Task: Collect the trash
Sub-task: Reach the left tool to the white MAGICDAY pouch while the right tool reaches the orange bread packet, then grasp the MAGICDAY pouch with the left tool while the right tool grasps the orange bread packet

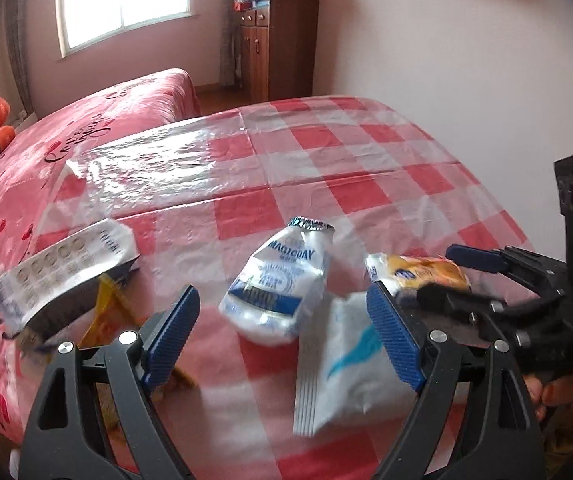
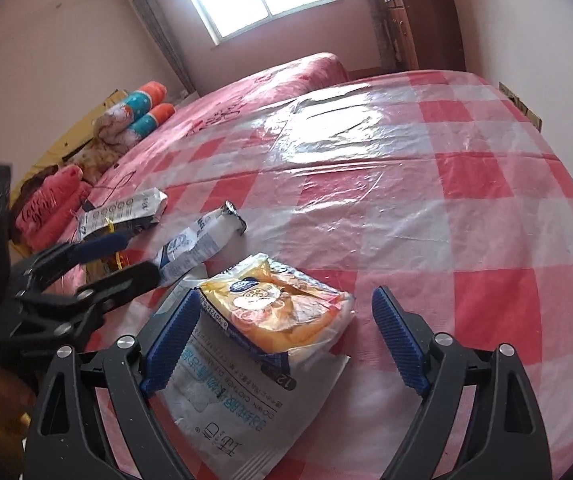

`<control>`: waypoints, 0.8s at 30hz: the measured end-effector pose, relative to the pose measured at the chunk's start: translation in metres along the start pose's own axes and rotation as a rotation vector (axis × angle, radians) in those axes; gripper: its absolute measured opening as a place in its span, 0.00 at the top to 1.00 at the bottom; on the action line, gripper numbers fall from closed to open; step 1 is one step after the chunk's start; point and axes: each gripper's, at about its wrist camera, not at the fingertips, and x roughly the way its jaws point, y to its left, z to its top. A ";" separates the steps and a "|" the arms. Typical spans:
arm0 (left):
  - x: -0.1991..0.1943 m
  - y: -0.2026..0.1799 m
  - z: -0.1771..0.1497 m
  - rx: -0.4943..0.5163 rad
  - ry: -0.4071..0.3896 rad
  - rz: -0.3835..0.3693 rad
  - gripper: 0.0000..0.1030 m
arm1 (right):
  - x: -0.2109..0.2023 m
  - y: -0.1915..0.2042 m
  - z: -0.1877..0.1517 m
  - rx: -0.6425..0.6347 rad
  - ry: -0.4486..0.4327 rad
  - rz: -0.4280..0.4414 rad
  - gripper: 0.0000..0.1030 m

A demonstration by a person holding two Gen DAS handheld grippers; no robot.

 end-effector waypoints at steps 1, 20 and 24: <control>0.006 -0.001 0.003 0.006 0.008 0.004 0.17 | 0.001 0.001 0.000 -0.003 0.005 0.000 0.14; 0.046 -0.001 0.016 -0.033 0.051 0.009 0.39 | 0.008 0.017 -0.002 -0.089 0.042 -0.011 0.19; 0.044 -0.001 0.015 -0.056 0.043 0.024 0.42 | 0.008 0.019 -0.003 -0.098 0.043 -0.030 0.24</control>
